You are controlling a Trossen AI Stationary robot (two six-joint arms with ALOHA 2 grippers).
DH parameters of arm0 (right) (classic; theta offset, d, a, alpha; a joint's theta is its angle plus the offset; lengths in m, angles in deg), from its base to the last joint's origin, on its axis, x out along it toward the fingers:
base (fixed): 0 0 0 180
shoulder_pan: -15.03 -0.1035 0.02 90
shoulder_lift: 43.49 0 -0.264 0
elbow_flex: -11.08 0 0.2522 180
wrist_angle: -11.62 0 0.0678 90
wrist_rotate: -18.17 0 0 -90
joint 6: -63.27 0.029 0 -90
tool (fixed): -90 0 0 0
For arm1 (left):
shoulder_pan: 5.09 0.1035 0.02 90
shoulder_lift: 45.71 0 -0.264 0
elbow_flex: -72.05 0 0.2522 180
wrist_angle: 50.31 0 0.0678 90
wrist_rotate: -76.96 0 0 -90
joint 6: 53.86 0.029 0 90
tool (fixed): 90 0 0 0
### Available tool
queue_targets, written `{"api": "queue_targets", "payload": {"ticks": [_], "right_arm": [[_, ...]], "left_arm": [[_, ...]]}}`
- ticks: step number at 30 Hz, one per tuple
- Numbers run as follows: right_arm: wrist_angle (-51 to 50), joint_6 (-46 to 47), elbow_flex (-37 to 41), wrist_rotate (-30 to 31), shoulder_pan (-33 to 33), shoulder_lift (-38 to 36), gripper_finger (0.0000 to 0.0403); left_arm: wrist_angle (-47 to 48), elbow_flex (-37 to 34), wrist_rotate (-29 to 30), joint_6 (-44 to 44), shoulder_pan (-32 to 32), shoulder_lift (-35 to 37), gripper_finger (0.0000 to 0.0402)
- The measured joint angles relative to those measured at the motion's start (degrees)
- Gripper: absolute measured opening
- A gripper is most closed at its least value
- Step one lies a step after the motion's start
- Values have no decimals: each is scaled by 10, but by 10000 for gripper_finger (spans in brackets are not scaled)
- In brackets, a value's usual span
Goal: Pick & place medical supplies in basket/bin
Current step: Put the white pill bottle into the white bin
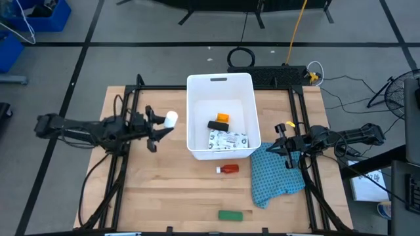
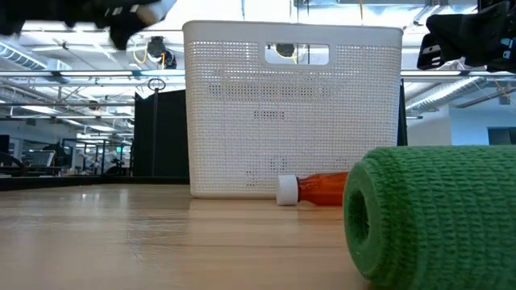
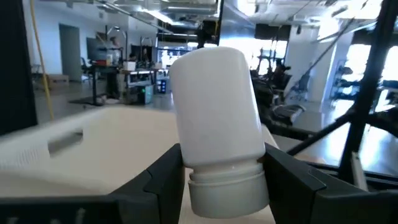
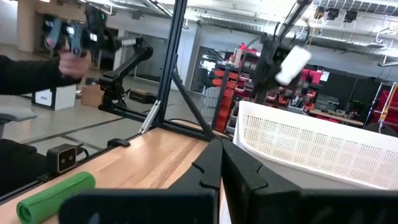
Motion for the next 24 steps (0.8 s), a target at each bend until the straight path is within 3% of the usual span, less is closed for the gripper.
{"api": "queue_targets", "payload": {"ticks": [7, 15, 19, 24], "right_arm": [[11, -16, 0, 0, 0, 0, 0], [15, -20, 0, 0, 0, 0, 0], [7, -22, 0, 0, 0, 0, 0], [2, -22, 0, 0, 0, 0, 0]], "left_arm": [[173, 278, -9, 50, 48, -200, 180], [380, 576, -87, 71, 136, -485, 180], [417, 658, -149, 61, 163, -608, 180], [415, 684, -197, 51, 176, -714, 180]]}}
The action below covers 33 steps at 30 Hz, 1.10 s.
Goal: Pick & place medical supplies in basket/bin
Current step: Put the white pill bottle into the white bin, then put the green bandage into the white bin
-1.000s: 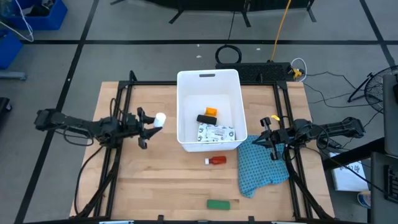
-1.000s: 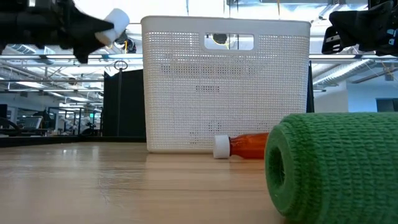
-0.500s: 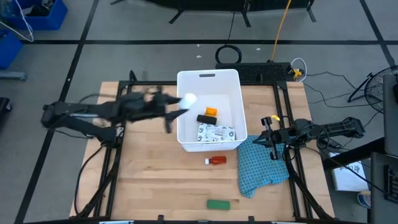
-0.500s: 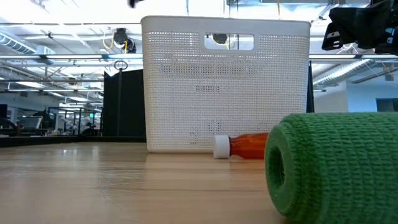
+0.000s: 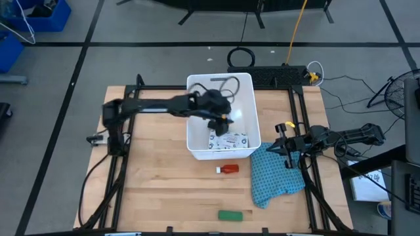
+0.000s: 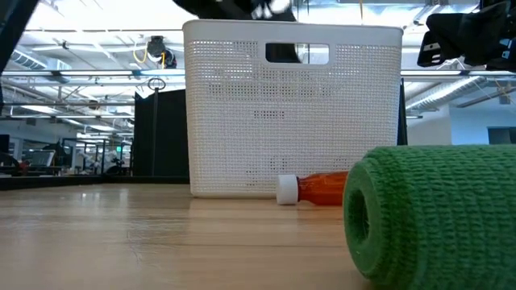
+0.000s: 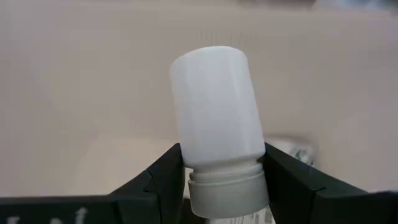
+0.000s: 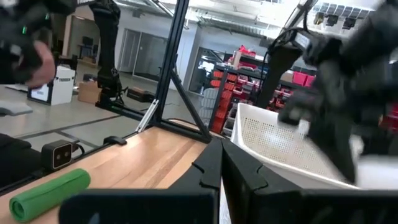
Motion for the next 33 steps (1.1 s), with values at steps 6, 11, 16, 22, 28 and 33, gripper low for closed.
{"api": "queue_targets", "payload": {"ticks": [6, 11, 16, 22, 28, 33], "right_arm": [[-19, 1, 0, 0, 0, 0, 0], [-24, 2, 0, 0, 0, 0, 0], [-24, 4, 0, 0, 0, 0, 0], [-24, 4, 0, 0, 0, 0, 0], [-24, 8, 0, 0, 0, 0, 0], [-21, 17, 0, 0, 0, 0, 0]], "left_arm": [[4, 0, -60, -20, 11, -81, 180], [15, 0, -86, -19, 11, -121, 180], [16, 0, -78, -30, 14, -126, 199], [17, 0, -78, -51, 13, -126, 305], [22, 0, -79, -8, 6, -92, 383], [65, 0, -20, 33, -19, 34, 378]]}}
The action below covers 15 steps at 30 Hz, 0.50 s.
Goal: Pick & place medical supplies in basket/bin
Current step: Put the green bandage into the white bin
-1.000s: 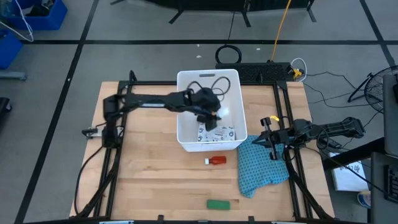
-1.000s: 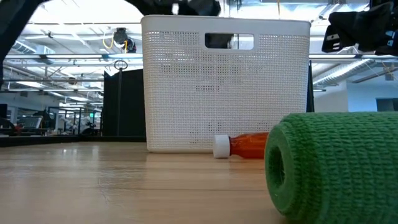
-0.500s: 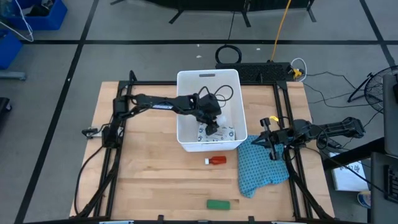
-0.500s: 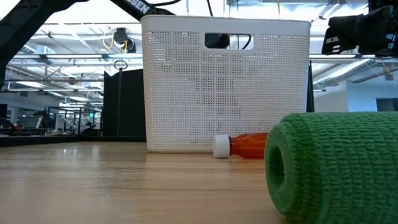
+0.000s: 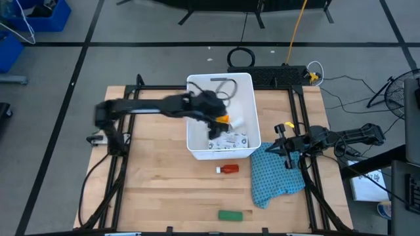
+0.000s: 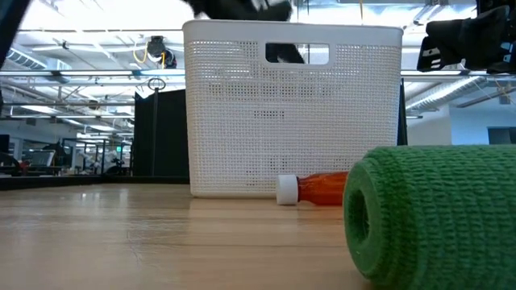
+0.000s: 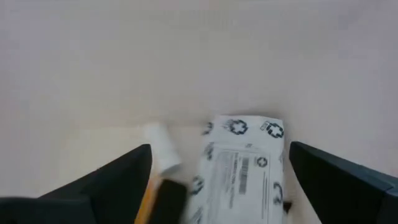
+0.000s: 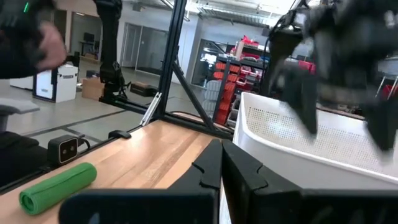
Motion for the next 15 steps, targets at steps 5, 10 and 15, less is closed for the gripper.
{"api": "queue_targets", "payload": {"ticks": [5, 10, 15], "right_arm": [[4, -5, 0, 0, 0, 0, 0], [4, -15, 0, 0, 0, 0, 0], [4, 1, 0, 0, 0, 0, 0]], "left_arm": [[122, 0, 90, 38, -47, 151, 316], [152, -108, 148, 10, -129, 286, 184], [41, -330, 238, -41, -193, 442, 28]]}}
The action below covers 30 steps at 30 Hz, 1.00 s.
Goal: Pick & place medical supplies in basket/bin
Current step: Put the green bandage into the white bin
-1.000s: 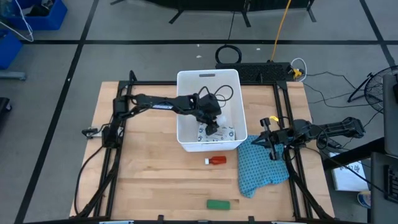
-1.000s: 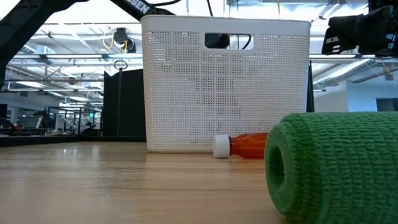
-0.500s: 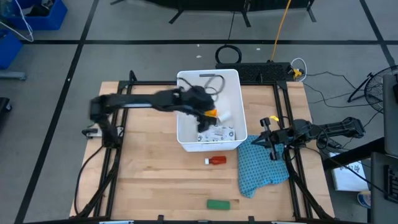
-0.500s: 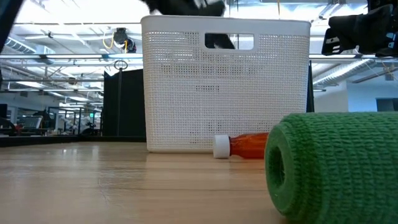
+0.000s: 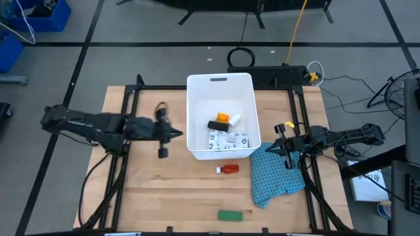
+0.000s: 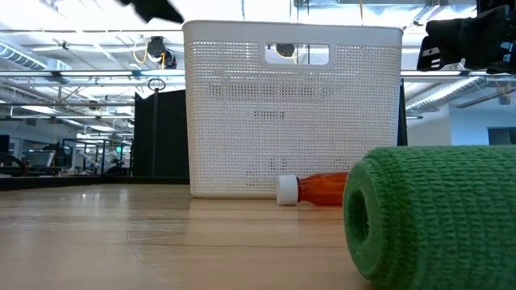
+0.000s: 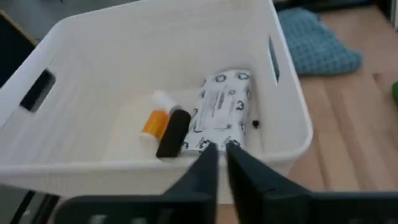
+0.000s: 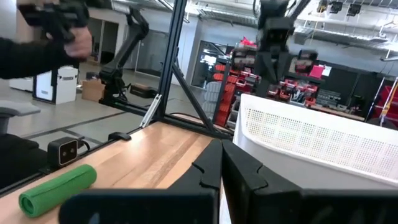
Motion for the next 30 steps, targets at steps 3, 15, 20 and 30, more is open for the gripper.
{"api": "queue_targets", "payload": {"ticks": [3, 15, 20, 30], "right_arm": [[1, 9, 0, -1, 0, 0, 0], [1, 10, 0, 0, 0, 0, 0], [1, 10, 0, 0, 0, 0, 0], [-1, 10, 0, 3, 0, 0, 0]], "left_arm": [[-129, -127, -2, 1, -12, 98, 13], [-461, -450, 26, -56, -45, 294, 2], [-583, -513, 62, -10, -65, 284, 1], [-612, -550, 58, -11, -64, 283, 11]]}}
